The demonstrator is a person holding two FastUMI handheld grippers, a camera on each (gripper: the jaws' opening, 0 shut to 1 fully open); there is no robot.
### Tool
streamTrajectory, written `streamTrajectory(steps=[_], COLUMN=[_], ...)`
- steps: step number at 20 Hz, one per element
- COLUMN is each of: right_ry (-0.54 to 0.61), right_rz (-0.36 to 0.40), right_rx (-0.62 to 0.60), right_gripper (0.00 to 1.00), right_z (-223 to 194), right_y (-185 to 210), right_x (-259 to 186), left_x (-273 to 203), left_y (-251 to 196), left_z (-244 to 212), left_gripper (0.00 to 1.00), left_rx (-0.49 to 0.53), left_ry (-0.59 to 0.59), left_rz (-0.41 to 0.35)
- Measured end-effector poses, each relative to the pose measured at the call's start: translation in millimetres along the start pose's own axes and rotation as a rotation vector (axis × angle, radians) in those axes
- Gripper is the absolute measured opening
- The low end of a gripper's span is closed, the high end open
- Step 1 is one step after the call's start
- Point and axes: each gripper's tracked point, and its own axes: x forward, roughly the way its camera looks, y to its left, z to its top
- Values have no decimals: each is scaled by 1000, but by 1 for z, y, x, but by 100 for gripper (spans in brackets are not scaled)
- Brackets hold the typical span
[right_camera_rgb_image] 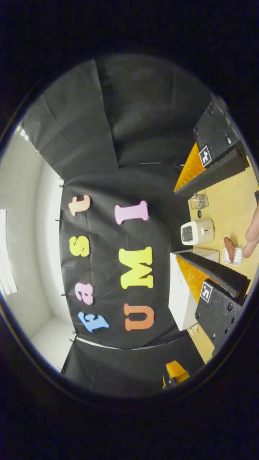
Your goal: Open the microwave oven with the left hand, put the food in, and close the microwave oven.
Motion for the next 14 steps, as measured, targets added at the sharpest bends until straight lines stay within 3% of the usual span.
streamTrajectory(steps=[1, 10, 11, 12, 14], right_ry=[-6, -50, -56, -62, -67], right_rz=[-2, -8, -6, -5, -2], right_rx=[-1, -9, -10, -14, -24], right_gripper=[100, 100, 89, 100, 100], right_z=[3, 22, 24, 25, 26], right_y=[-1, 1, 1, 2, 2], right_x=[-1, -16, -17, -18, -19], left_x=[-1, 0, 2, 4, 9], left_y=[0, 9, 10, 10, 11], left_z=[0, 8, 9, 7, 5], left_gripper=[92, 92, 92, 92, 92], left_rx=[-3, -32, -35, -35, -25], left_ry=[2, -12, -17, -17, -16], left_rz=[-3, -15, -13, -16, -11])
